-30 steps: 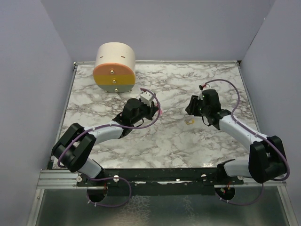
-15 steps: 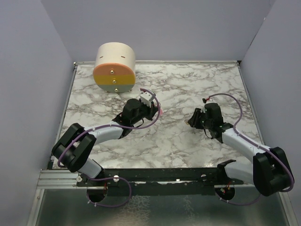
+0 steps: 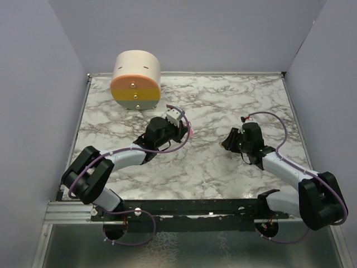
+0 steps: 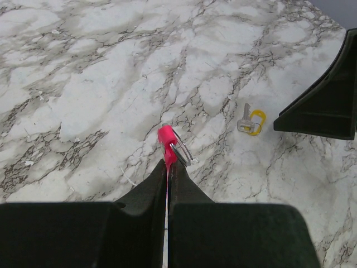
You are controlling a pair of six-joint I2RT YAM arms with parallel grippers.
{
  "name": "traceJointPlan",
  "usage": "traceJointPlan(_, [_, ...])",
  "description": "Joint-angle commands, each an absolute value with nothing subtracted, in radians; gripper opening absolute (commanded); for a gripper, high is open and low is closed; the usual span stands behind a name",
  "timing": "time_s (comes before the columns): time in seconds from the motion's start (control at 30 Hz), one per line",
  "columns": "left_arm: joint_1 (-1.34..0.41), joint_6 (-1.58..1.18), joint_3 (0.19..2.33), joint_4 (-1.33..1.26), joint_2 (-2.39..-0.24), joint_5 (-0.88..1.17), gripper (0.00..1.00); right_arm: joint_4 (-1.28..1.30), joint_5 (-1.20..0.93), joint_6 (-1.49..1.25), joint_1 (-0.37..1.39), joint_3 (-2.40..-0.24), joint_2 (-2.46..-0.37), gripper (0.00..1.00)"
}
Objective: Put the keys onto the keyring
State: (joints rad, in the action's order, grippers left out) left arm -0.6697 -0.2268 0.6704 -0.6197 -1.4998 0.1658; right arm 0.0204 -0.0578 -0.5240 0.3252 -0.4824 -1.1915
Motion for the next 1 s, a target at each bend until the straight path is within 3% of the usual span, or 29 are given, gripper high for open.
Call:
traceJointPlan(0.0, [-0.667,-0.231,0.657,-0.654,-1.485,0.184,0.0,-0.026,-0.065,-0.549,0.321,-0.473,-1.218,0.34])
traceJointPlan(0.97, [-0.662,-0.224,0.656,-0.657,-1.497,0.181,0.0,-0.108,-0.009,-0.555,0.318,-0.519,-1.356,0.29])
